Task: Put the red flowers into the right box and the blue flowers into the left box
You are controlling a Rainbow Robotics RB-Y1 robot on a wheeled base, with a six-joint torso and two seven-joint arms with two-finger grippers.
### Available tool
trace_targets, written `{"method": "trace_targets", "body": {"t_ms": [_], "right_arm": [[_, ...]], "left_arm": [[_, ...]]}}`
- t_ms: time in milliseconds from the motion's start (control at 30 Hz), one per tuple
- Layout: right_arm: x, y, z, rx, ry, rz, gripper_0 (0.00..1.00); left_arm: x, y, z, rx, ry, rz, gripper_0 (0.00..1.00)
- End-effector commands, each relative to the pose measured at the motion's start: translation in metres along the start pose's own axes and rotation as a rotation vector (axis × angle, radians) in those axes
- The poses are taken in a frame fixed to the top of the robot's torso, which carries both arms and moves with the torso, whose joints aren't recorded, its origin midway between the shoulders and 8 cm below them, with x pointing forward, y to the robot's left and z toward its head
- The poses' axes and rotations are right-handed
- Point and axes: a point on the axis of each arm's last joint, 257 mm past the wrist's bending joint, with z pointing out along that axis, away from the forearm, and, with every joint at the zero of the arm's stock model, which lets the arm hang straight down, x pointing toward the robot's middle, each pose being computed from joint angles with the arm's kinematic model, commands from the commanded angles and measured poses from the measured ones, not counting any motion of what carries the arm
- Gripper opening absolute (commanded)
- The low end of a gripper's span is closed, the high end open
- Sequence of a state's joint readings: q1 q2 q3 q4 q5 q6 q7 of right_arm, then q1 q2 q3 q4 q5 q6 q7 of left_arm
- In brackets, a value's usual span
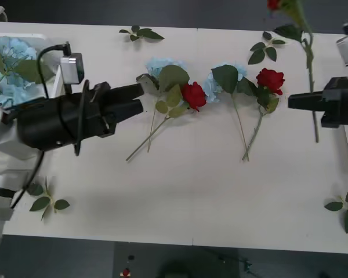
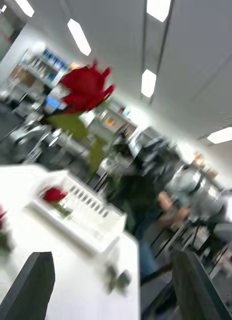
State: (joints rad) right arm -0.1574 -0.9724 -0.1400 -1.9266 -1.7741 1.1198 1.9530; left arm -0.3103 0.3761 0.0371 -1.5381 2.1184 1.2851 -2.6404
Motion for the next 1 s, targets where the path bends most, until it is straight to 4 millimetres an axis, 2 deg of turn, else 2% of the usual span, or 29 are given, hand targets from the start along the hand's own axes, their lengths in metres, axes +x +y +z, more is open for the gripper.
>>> {"method": "trace_targets", "body": {"t_ms": [33, 67, 100, 133, 200, 267, 300, 333, 367, 400, 433, 633, 767, 900, 1000], "right_arm": [[-0.013, -0.032, -0.045, 0.115, 0.040, 0.119, 0.00], [-0.010, -0.048, -0.063, 0.163, 0.058, 0.186, 0.00], [-0.008, -0.055, -0.071, 0.183, 0.067, 0.210, 0.00], [-0.003, -0.070, -0.089, 0.229, 0.089, 0.252, 0.00], [0.002, -0.088, -0.110, 0.281, 0.106, 0.300, 0.00], [0.009, -0.109, -0.132, 0.351, 0.116, 0.333, 0.00], [0.014, -0.123, -0.150, 0.407, 0.130, 0.343, 0.00], [0.018, -0.131, -0.158, 0.436, 0.137, 0.347, 0.00], [0.026, -0.148, -0.175, 0.504, 0.153, 0.354, 0.00], [0.030, -0.154, -0.181, 0.529, 0.160, 0.357, 0.00], [0.041, -0.170, -0.198, 0.592, 0.182, 0.368, 0.00], [0.072, -0.221, -0.257, 0.807, 0.231, 0.408, 0.00], [0.089, -0.248, -0.283, 0.923, 0.252, 0.395, 0.00], [0.103, -0.271, -0.291, 1.002, 0.245, 0.367, 0.00], [0.111, -0.283, -0.291, 1.039, 0.237, 0.340, 0.00]], "left_arm": [[-0.010, 0.025, -0.039, -0.117, 0.126, 0.026, 0.68], [-0.011, 0.040, -0.053, -0.178, 0.199, 0.056, 0.75], [-0.010, 0.045, -0.058, -0.199, 0.229, 0.068, 0.80], [-0.009, 0.058, -0.068, -0.249, 0.297, 0.098, 0.88], [-0.007, 0.074, -0.078, -0.311, 0.366, 0.124, 0.93], [-0.005, 0.090, -0.084, -0.369, 0.419, 0.154, 0.94], [-0.005, 0.099, -0.084, -0.400, 0.442, 0.171, 0.94], [-0.005, 0.104, -0.084, -0.416, 0.452, 0.175, 0.94], [-0.002, 0.113, -0.081, -0.452, 0.467, 0.154, 0.96], [0.000, 0.116, -0.080, -0.469, 0.471, 0.139, 0.97], [0.004, 0.124, -0.074, -0.501, 0.471, 0.101, 1.00], [0.021, 0.157, -0.054, -0.653, 0.485, 0.015, 1.00], [0.035, 0.176, -0.035, -0.754, 0.507, -0.018, 1.00], [0.046, 0.188, -0.014, -0.850, 0.511, -0.067, 1.00], [0.051, 0.197, -0.008, -0.926, 0.531, -0.062, 1.00]]}}
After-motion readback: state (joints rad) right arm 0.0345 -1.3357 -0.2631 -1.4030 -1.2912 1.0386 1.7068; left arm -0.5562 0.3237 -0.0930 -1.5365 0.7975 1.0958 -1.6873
